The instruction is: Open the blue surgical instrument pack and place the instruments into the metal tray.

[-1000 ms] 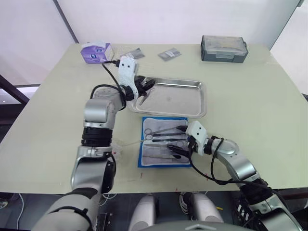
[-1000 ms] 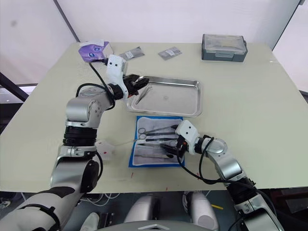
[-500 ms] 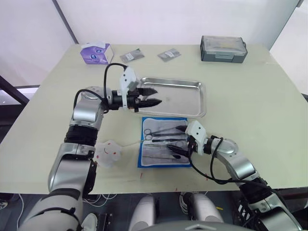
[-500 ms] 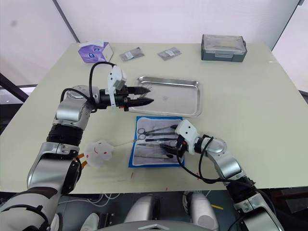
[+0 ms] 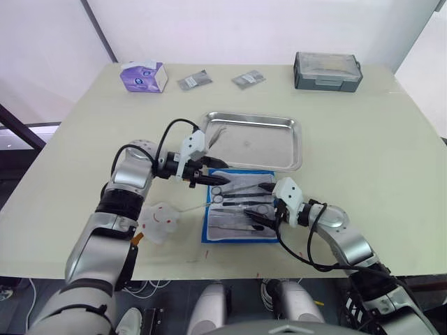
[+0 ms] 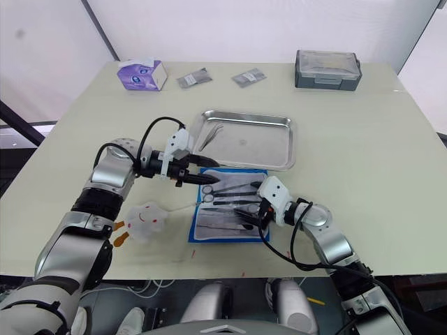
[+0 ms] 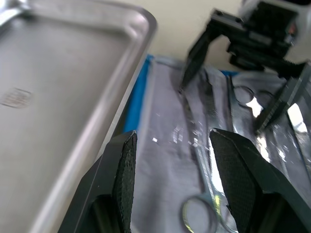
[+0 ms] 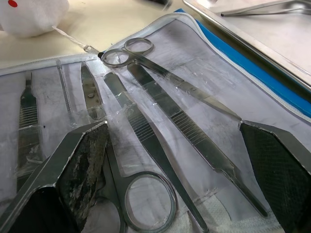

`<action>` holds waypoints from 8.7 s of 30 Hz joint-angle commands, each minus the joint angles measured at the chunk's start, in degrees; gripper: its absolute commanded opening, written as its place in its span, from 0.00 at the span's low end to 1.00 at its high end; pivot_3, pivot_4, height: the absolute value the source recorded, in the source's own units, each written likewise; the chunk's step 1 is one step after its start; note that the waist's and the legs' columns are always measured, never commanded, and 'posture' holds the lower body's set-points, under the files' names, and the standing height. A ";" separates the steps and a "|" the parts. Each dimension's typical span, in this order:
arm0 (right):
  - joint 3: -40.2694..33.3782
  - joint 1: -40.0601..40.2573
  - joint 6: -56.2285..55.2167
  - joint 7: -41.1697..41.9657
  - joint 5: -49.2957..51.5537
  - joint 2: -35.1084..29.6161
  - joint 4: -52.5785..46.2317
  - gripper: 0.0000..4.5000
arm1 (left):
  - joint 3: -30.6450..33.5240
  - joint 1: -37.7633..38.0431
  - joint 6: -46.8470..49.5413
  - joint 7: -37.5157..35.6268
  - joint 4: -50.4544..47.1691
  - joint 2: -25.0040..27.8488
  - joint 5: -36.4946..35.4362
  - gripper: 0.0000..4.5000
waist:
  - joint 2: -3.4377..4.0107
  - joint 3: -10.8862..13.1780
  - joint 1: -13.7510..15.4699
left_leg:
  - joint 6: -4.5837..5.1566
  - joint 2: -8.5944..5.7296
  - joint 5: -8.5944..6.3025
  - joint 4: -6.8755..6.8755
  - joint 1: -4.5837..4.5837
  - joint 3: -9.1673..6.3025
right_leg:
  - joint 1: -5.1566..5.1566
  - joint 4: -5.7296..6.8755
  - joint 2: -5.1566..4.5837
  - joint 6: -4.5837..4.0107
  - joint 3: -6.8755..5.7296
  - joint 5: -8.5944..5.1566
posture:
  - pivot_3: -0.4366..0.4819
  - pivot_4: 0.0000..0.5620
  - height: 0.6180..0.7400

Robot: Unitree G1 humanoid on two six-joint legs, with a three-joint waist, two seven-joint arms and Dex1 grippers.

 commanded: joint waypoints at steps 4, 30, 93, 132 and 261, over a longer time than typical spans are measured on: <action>1.04 2.71 1.77 0.07 -3.18 -2.16 6.55 1.00 | -1.56 0.58 -4.33 -0.02 2.03 -0.46 3.20 0.56 | 0.00 0.00 0.25 | 0.00 0.00 0.00 0.00 0.00 0.01 | 0.00 -0.01 0.00 0.00 0.00 0.00 | 0.48 0.27 0.98; 0.31 2.65 -2.08 2.74 -2.89 -3.02 7.67 1.00 | -4.18 -3.75 -14.34 -1.06 14.00 -4.75 10.36 0.08 | 0.00 0.00 0.77 | 0.01 -0.08 -0.01 0.01 0.02 -0.01 | 0.09 -0.07 -0.05 0.00 -0.01 0.00 | 0.48 0.27 0.98; 0.88 1.75 12.35 1.37 -1.03 -3.65 5.53 1.00 | -10.71 -11.16 5.11 -8.56 -4.21 7.45 6.07 0.01 | 0.03 0.06 0.63 | 0.03 -0.05 -0.01 0.01 0.13 -0.06 | 0.24 -0.10 -0.03 -0.01 -0.04 -0.03 | 0.48 0.27 0.98; 1.21 1.87 13.63 0.49 -1.00 -3.88 4.85 1.00 | 6.75 -15.53 35.59 48.92 -6.84 -8.89 -4.28 0.01 | -0.21 0.03 0.79 | 0.02 -0.09 -0.02 0.07 0.13 -0.23 | 0.27 -0.07 -0.06 -0.02 -0.09 -0.05 | 0.48 0.27 0.98; 1.14 2.59 11.93 -0.92 -1.43 -3.24 5.24 1.00 | -8.78 -2.47 -2.51 -8.56 -1.87 7.54 -0.53 0.00 | 0.08 -0.42 0.78 | -0.04 -0.13 0.02 -0.28 0.41 -0.39 | 0.65 -0.47 -0.08 -0.04 -0.24 -0.06 | 0.48 0.27 0.98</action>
